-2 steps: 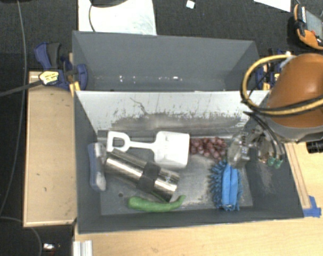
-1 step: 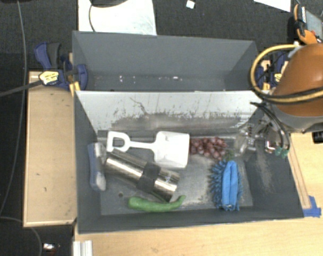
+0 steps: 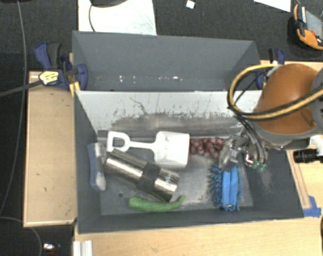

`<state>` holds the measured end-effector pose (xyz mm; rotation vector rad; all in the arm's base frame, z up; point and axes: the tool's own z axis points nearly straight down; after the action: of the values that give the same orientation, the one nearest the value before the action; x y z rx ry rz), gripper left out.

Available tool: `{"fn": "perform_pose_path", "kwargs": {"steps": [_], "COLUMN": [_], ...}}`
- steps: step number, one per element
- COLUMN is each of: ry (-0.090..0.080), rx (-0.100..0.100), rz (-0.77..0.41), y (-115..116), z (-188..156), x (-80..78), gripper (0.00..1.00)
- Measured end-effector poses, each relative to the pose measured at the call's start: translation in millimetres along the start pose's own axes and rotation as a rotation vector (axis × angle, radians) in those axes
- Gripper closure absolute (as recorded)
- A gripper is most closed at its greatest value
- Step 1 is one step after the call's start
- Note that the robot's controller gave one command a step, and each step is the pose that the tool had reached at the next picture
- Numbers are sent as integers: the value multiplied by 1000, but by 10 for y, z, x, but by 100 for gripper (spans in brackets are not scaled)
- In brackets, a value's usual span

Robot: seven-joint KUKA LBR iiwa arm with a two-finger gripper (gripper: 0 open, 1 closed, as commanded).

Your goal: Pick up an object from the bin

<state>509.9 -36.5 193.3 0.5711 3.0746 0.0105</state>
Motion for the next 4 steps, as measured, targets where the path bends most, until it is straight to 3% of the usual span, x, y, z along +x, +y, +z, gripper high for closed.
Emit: {"fn": "perform_pose_path", "kwargs": {"steps": [1, 4], "ry": [-4, -4], "rx": [-1, -2], "rz": [-298, -296], "y": [-144, -143], "z": [198, 198], "x": [-12, -12], "gripper": [0, 0]}}
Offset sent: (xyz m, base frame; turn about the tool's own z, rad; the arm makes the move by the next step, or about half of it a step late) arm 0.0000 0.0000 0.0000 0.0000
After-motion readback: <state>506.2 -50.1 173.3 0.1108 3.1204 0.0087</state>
